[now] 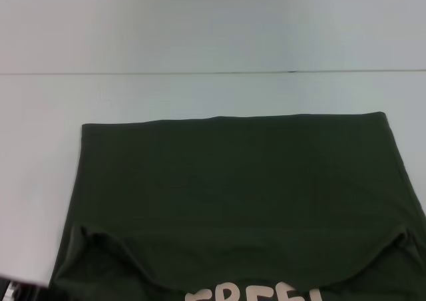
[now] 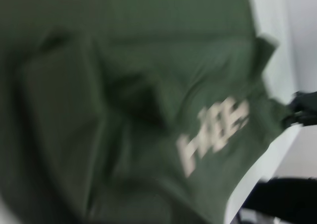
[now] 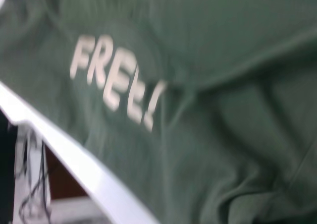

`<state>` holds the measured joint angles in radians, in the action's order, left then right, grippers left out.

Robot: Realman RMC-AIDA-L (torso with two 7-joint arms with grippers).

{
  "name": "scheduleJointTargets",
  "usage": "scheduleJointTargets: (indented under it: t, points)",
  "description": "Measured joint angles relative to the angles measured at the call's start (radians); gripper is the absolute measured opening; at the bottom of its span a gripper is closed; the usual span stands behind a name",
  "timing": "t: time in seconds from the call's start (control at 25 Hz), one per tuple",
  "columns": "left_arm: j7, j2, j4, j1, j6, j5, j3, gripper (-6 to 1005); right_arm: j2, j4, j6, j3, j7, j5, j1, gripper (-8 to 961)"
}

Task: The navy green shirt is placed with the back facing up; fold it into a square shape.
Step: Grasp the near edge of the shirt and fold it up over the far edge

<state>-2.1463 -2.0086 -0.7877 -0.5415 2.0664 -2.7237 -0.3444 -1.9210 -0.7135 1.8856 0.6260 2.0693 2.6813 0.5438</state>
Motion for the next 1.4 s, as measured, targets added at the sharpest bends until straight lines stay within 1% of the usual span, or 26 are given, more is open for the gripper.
scheduleJointTargets:
  t: [0.08, 0.12, 0.16, 0.2, 0.24, 0.28, 0.32, 0.36, 0.52, 0.56, 0.64, 0.68, 0.72, 0.76, 0.8, 0.92, 1.04, 1.12, 1.24, 1.4]
  points:
    - [-0.003, 0.006, 0.017, -0.014, -0.003, 0.070, 0.002, 34, 0.002, 0.000, -0.012, -0.067, 0.004, -0.003, 0.015, 36]
    - [-0.024, 0.015, 0.028, -0.030, -0.014, 0.114, 0.017, 34, 0.005, 0.001, -0.017, -0.108, 0.009, -0.006, 0.026, 36]
    - [-0.038, 0.021, 0.032, -0.041, -0.022, 0.127, 0.031, 34, 0.007, 0.001, -0.018, -0.141, 0.017, -0.010, 0.032, 36]
    - [-0.038, 0.021, 0.032, -0.041, -0.022, 0.127, 0.031, 34, 0.010, 0.001, -0.021, -0.181, 0.030, -0.016, 0.040, 36]
    - [-0.048, 0.024, 0.035, -0.049, -0.029, 0.134, 0.042, 34, 0.018, 0.001, -0.032, -0.240, 0.068, -0.043, 0.052, 36]
    - [-0.084, 0.039, 0.042, -0.074, -0.069, 0.160, 0.096, 34, 0.018, 0.001, -0.032, -0.240, 0.068, -0.043, 0.052, 36]
    - [-0.084, 0.039, 0.042, -0.074, -0.069, 0.160, 0.096, 33, 0.024, 0.002, -0.041, -0.257, 0.088, -0.065, 0.056, 36]
    - [-0.099, 0.044, 0.046, -0.080, -0.098, 0.171, 0.116, 33, 0.029, 0.002, -0.053, -0.263, 0.107, -0.088, 0.058, 36]
    - [-0.138, 0.067, 0.088, -0.100, -0.265, 0.220, 0.174, 33, 0.047, 0.002, -0.125, -0.270, 0.176, -0.200, 0.062, 36]
    - [-0.137, 0.069, 0.103, -0.103, -0.322, 0.240, 0.180, 33, 0.048, 0.003, -0.154, -0.269, 0.185, -0.225, 0.065, 37]
    - [-0.132, 0.069, 0.125, -0.105, -0.390, 0.270, 0.178, 33, 0.047, 0.021, -0.223, -0.268, 0.198, -0.269, 0.074, 37]
    - [-0.124, 0.066, 0.141, -0.106, -0.438, 0.291, 0.175, 33, 0.046, 0.036, -0.255, -0.267, 0.199, -0.286, 0.079, 37]
    - [-0.098, 0.059, 0.173, -0.109, -0.511, 0.316, 0.170, 33, 0.045, 0.054, -0.290, -0.266, 0.199, -0.302, 0.085, 37]
    - [-0.080, 0.054, 0.189, -0.112, -0.547, 0.327, 0.169, 33, 0.042, 0.075, -0.331, -0.265, 0.198, -0.317, 0.094, 37]
    - [-0.080, 0.054, 0.189, -0.112, -0.547, 0.327, 0.169, 33, 0.039, 0.097, -0.373, -0.262, 0.193, -0.323, 0.106, 39]
    - [-0.026, 0.036, 0.230, -0.122, -0.654, 0.363, 0.167, 33, 0.025, 0.145, -0.496, -0.254, 0.171, -0.328, 0.146, 44]
    - [0.033, 0.011, 0.261, -0.136, -0.768, 0.389, 0.168, 34, -0.004, 0.171, -0.617, -0.227, 0.146, -0.329, 0.184, 48]
    - [0.055, 0.000, 0.269, -0.142, -0.820, 0.397, 0.168, 34, -0.028, 0.173, -0.701, -0.192, 0.138, -0.330, 0.203, 52]
    - [0.086, -0.021, 0.273, -0.148, -0.898, 0.422, 0.168, 33, -0.056, 0.173, -0.812, -0.148, 0.131, -0.332, 0.219, 57]
    - [0.119, -0.037, 0.276, -0.149, -0.963, 0.454, 0.168, 33, -0.092, 0.169, -0.933, -0.107, 0.122, -0.339, 0.230, 63]
